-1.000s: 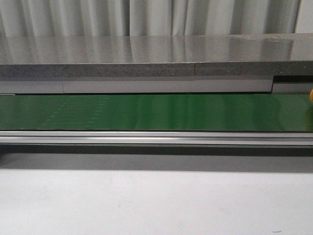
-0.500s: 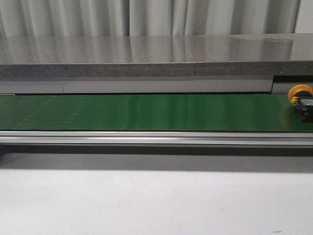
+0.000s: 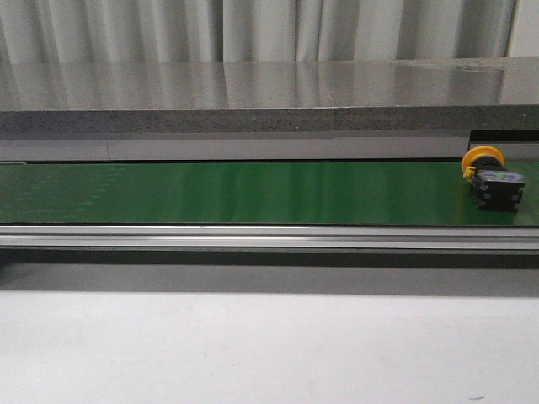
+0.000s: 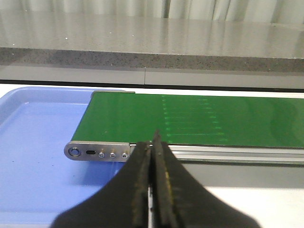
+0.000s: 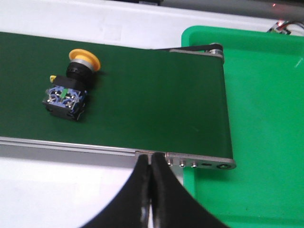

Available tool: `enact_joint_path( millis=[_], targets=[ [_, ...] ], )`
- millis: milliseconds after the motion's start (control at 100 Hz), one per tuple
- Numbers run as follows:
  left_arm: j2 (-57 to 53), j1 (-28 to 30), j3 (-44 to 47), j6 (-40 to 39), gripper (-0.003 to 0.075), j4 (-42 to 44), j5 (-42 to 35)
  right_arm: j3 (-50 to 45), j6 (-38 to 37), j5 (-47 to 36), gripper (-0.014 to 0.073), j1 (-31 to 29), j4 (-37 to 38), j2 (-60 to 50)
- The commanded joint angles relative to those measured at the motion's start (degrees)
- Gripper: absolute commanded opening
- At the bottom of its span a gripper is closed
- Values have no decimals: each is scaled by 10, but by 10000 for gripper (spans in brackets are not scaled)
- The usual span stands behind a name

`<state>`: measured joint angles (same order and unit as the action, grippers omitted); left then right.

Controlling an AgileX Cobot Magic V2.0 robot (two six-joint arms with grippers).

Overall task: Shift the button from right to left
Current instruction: 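Place the push-button on the conveyor belt end and release it, then let the belt carry the push-button toward the left gripper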

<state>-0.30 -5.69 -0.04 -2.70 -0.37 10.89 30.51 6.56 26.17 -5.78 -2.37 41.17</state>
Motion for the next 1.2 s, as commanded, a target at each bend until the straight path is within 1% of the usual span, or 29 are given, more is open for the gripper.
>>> enact_joint_path(
  millis=[0, 100, 220, 380, 710, 990, 1190],
  targets=[
    [-18, -3, 25, -5, -20, 0, -45, -19, -1, -95, -66, 1, 3, -37],
    [-18, -3, 25, -5, -20, 0, -45, -57, -1, -141, -66, 1, 3, -81],
    [-18, -3, 25, -5, -20, 0, -45, -97, -1, -163, -66, 1, 3, -126],
    [-18, -3, 25, -5, -20, 0, -45, -128, -1, -159, -66, 1, 3, -182],
    [-18, -3, 25, -5, -20, 0, -45, -137, -1, -139, -66, 1, 3, -280],
    [-18, -3, 25, -5, -20, 0, -45, -161, -1, -141, -66, 1, 3, -336],
    [-18, -3, 25, -5, -20, 0, -45, -167, -1, -150, -66, 1, 3, -350]
  ],
)
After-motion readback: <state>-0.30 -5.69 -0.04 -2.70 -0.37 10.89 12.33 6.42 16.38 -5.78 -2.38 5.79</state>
